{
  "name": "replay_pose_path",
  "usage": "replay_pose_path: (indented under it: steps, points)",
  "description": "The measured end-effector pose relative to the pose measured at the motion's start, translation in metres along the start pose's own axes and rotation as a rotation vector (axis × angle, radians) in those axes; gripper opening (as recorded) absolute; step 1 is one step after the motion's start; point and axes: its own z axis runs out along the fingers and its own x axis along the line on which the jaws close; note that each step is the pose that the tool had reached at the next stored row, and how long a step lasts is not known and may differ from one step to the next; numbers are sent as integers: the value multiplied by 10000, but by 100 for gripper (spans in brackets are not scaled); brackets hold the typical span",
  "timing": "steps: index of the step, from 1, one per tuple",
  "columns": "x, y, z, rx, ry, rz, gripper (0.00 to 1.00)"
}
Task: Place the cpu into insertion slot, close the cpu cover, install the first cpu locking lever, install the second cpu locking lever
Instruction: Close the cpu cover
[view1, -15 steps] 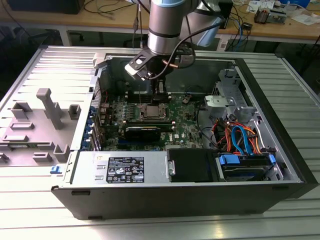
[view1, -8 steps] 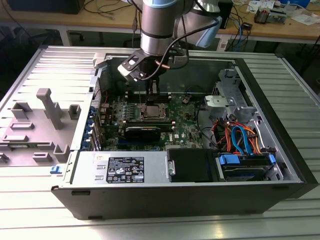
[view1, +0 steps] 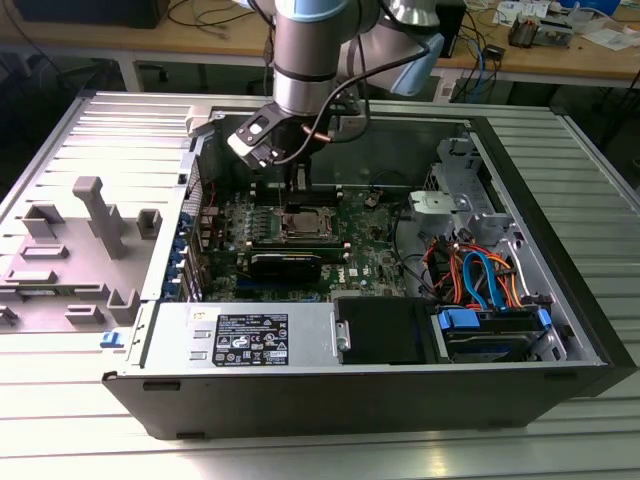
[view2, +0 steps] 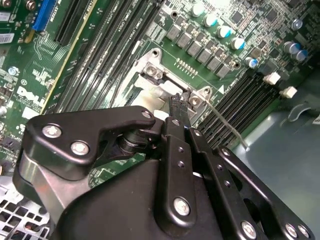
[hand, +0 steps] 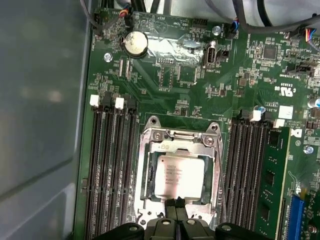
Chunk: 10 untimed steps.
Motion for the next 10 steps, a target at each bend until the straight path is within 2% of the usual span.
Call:
replay_pose_path:
  steps: [5, 10]
  points:
    - [8, -24, 86, -3, -2, -32, 11]
    - [13, -41, 129, -2, -3, -41, 11]
